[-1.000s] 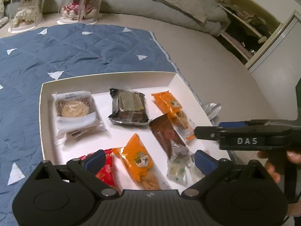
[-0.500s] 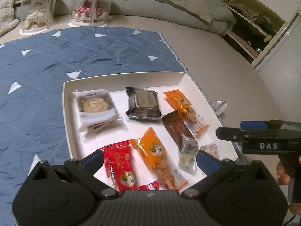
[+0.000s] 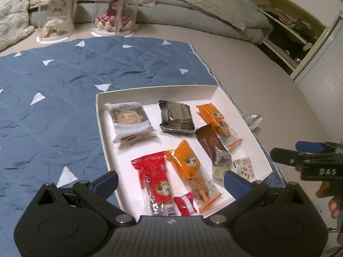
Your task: Organize snacks
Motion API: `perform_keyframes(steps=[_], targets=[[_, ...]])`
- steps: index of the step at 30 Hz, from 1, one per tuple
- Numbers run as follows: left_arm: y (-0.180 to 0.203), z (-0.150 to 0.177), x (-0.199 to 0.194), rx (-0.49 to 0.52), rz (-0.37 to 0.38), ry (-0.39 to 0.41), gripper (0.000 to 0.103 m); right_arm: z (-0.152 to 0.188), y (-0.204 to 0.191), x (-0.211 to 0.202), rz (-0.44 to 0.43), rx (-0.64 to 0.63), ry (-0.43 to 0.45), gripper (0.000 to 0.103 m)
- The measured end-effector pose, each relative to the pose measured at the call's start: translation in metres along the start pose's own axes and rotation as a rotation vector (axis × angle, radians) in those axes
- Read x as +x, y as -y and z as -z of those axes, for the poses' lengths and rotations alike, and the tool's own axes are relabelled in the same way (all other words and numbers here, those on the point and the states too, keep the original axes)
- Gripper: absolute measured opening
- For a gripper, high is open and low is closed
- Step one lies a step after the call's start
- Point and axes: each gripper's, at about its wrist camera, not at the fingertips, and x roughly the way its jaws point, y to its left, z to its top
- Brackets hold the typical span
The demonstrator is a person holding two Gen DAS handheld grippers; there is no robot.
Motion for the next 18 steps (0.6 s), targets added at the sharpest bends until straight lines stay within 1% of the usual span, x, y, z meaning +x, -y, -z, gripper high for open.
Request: perform_keyframes(steps=[4,7,11,15,18], targets=[[-0.003,0.005,-0.019,0.001,-0.032,0.022,0.103,0.004,-0.003,-0.02,-0.011,0.031,0.051,0.102],[-0.003,0.009,-0.037,0.003,-0.068,0.049,0.103,0.008,-0.005,-0.033,-0.018,0.043,0.078,0.102],[0.001,0.015,-0.066,0.014,-0.124,0.086,0.103,0.016,-0.006,-0.049,-0.052,0.052,0.111,0.102],[0.006,0.024,-0.094,0.017,-0.11,0.153,0.103,0.029,-0.01,-0.068,-0.062,0.046,0.156,0.102],[0.012,0.033,-0.111,0.028,-0.134,0.2,0.103,0.043,-0.012,-0.082,-0.087,0.048,0.19,0.102]])
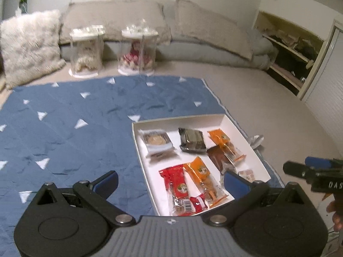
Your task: Organize snacks
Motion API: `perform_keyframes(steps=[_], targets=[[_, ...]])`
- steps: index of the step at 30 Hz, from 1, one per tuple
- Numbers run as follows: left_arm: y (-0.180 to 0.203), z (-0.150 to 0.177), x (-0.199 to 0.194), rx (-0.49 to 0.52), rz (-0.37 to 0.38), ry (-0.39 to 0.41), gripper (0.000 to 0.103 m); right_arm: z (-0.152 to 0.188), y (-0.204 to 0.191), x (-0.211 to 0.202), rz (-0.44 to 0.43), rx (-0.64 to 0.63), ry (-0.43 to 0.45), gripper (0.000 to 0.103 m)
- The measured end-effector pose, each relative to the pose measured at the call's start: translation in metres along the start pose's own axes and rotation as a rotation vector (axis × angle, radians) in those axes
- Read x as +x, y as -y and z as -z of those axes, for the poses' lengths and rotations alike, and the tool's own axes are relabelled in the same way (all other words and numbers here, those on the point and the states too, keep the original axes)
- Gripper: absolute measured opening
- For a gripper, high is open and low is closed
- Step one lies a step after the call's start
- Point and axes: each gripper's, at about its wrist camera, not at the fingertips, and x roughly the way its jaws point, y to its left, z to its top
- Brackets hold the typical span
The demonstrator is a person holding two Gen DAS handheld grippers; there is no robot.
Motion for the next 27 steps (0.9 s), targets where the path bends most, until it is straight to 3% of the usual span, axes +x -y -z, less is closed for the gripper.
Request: perform_keyframes(steps=[11,19,27], targets=[[0.008,0.042,-0.028,0.02,-0.039,0.042,0.103,0.034,-0.016,-0.034,0.034,-0.075,0.094,0.102],[0.013,0.069,-0.046,0.059,-0.146,0.128,0.103,0.057,-0.017,-0.047,0.038,-0.08,0.135,0.102],[0.011,0.088,-0.054,0.066,-0.217,0.152,0.103,0.066,-0.018,-0.049,0.021,-0.119,0.161,0.102]])
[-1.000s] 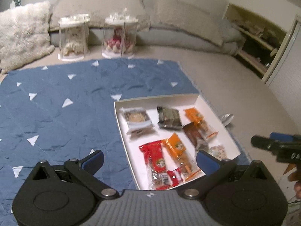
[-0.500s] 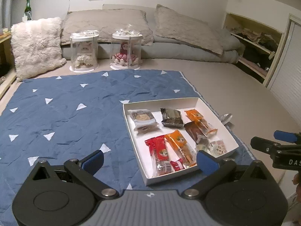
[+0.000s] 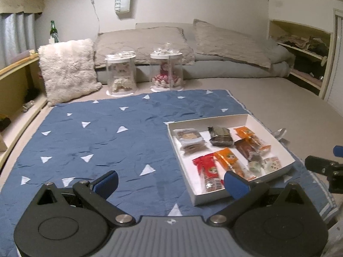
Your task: Organize snacks
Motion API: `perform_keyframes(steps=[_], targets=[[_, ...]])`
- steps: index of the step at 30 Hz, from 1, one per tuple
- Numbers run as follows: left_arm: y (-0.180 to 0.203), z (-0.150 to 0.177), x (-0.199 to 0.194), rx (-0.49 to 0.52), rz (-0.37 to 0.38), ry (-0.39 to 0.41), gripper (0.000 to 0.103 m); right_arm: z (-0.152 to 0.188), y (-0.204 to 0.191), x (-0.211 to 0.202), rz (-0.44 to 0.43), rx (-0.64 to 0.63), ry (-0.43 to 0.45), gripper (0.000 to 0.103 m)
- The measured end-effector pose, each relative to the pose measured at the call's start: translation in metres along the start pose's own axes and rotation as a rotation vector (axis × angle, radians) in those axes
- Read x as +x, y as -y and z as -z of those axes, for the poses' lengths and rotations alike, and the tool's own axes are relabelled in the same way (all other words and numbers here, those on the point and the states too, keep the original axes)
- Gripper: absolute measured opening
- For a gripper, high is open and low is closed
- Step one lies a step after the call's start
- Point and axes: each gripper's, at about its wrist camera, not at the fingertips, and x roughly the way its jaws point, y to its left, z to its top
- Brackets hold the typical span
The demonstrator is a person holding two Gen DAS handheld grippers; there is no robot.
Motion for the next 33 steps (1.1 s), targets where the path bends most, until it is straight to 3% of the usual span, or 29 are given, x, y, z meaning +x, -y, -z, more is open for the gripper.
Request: perform_keyframes(steps=[15,33], targets=[[-0.004,0.019,-0.015,-0.008,-0.031,0.025,0.103,0.009,-0.005,-0.008,-0.022,-0.076,0.048,0.102],[-0.007,0.022,-0.017,-0.017,-0.046,0.025,0.103,0.007,0.0,-0.005,-0.016,-0.105,0.043,0.102]])
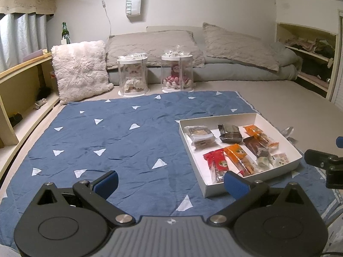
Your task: Organize snacks
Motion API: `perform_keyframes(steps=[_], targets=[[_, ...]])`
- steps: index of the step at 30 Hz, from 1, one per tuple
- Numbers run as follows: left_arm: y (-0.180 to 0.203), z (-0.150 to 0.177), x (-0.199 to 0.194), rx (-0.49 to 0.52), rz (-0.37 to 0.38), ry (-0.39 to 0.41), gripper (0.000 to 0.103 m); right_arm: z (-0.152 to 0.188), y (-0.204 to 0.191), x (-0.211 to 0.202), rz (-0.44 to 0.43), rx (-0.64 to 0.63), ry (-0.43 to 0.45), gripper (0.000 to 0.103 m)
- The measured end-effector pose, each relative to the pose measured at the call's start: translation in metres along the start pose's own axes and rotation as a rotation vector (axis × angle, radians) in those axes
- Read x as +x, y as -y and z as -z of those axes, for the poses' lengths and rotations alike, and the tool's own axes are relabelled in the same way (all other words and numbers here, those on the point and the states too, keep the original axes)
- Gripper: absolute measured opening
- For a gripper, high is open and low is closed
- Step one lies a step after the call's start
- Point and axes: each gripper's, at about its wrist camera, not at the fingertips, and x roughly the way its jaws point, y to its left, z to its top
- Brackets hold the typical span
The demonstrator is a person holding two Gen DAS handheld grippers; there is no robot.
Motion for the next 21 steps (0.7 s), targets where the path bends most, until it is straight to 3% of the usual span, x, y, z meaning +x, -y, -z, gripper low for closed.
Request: perform_keyframes(steps=[21], targets=[[0.0005,0.0001,-0.0011,-0.001,0.001,0.002,0.103,-0.0004,-0.0027,-0.0005,-0.001,-0.003,0.0,0.102]])
